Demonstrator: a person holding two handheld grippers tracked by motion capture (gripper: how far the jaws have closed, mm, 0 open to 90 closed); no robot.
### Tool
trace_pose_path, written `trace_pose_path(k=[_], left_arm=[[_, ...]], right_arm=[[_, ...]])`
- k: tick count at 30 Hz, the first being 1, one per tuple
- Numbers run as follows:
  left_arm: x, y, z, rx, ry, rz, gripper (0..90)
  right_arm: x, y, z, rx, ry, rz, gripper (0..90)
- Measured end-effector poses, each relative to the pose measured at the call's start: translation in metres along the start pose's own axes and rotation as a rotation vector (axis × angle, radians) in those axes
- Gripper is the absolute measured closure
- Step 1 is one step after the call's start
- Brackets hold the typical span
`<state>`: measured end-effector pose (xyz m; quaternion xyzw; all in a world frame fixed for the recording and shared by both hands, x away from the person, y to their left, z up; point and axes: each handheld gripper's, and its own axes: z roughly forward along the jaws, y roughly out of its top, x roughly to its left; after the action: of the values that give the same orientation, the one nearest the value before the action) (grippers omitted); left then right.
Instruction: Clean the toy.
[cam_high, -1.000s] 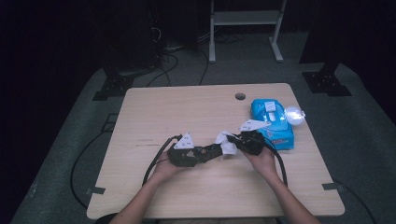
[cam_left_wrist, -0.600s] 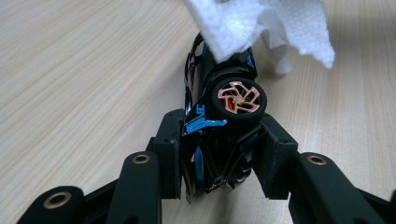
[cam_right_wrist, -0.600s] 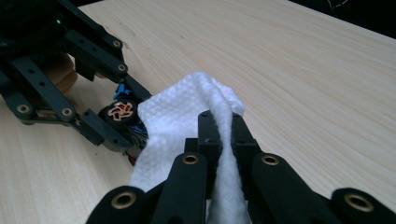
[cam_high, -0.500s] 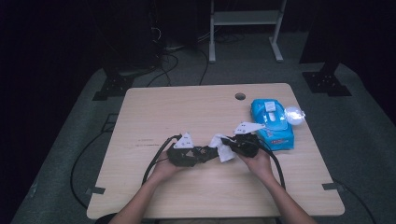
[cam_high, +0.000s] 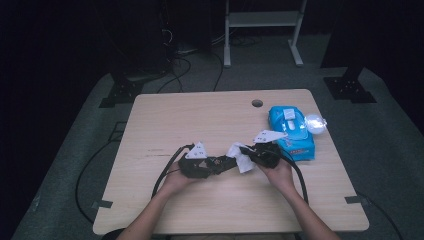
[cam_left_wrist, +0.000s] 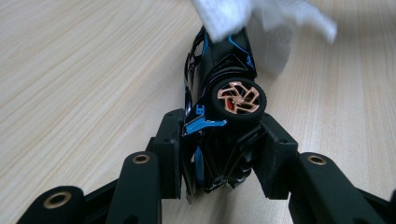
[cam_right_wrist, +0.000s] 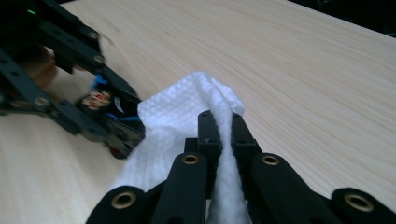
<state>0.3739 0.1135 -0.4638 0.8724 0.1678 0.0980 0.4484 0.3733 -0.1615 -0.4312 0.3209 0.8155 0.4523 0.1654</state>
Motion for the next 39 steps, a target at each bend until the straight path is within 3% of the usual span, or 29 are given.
trace_pose_path(k=[1, 2, 4, 6, 14, 19, 22, 27, 30, 32, 39], left_arm=[[0.0, 0.0, 0.0, 0.002, -0.002, 0.003, 58.3], [0.0, 0.001, 0.0, 0.007, -0.001, 0.012, 58.3], [0.0, 0.001, 0.0, 0.008, 0.001, 0.017, 58.3], [0.0, 0.0, -0.001, 0.007, -0.002, 0.012, 58.3], [0.001, 0.001, -0.001, 0.011, -0.002, 0.016, 58.3], [0.001, 0.001, -0.002, 0.015, -0.002, 0.02, 58.3], [0.001, 0.001, -0.002, 0.016, -0.004, 0.019, 58.3], [0.002, 0.0, -0.003, 0.022, -0.002, 0.023, 58.3], [0.002, 0.0, -0.004, 0.025, -0.001, 0.026, 58.3], [0.002, 0.0, -0.004, 0.023, -0.002, 0.022, 58.3], [0.003, 0.003, -0.004, 0.024, 0.003, 0.02, 56.8]], right_arm=[[-0.005, -0.002, -0.002, -0.013, 0.008, 0.028, 86.0], [-0.008, -0.003, -0.003, -0.019, 0.008, 0.034, 86.0], [-0.012, -0.003, -0.007, -0.01, -0.038, 0.028, 86.0], [-0.016, -0.006, -0.008, -0.011, -0.034, 0.05, 86.0], [-0.008, -0.004, -0.006, -0.02, -0.001, 0.03, 85.9], [-0.021, -0.011, -0.008, -0.007, -0.032, 0.069, 85.9], [-0.022, -0.013, -0.009, -0.013, -0.016, 0.095, 85.9], [-0.012, -0.006, -0.008, -0.044, 0.031, 0.073, 85.9], [-0.016, -0.011, -0.007, -0.051, 0.023, 0.094, 85.9], [-0.021, -0.013, -0.008, -0.018, 0.003, 0.1, 85.9], [-0.023, -0.016, -0.007, -0.03, 0.028, 0.13, 85.9]])
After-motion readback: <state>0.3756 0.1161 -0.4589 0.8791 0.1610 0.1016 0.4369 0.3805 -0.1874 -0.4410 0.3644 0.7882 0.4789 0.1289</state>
